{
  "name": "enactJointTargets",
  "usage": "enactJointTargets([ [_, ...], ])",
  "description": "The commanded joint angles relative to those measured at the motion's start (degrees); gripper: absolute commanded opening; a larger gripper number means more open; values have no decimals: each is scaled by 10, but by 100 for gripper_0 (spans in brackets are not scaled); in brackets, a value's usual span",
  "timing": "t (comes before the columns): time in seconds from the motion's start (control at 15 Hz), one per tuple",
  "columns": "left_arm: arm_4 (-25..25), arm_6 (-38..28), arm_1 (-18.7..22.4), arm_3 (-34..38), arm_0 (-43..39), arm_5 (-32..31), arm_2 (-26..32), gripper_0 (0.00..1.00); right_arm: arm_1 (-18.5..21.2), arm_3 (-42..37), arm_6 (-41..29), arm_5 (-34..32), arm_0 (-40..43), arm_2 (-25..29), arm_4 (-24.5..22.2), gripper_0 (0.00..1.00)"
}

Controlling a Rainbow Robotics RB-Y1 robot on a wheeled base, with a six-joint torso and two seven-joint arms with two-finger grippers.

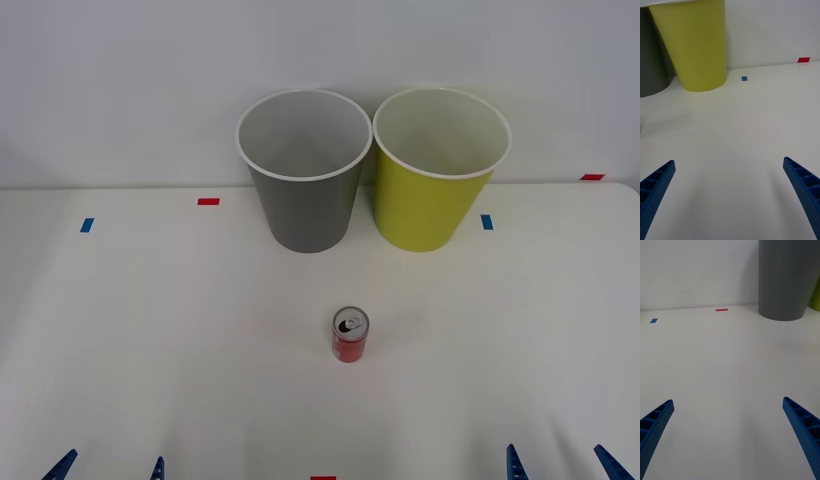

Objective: Put cans in the gray bin and PET bottles in the light green bin.

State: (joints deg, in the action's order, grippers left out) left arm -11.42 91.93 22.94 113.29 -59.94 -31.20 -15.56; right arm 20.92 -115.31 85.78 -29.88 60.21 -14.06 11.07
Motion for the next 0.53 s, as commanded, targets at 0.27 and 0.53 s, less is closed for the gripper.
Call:
enactJointTargets([
  [0.27,0,0,0,0,0,0,0,100,0,0,0,0,0,0,0,100],
  [0.53,1,0,3,-21,12,6,-7,100,0,0,0,0,0,0,0,100],
])
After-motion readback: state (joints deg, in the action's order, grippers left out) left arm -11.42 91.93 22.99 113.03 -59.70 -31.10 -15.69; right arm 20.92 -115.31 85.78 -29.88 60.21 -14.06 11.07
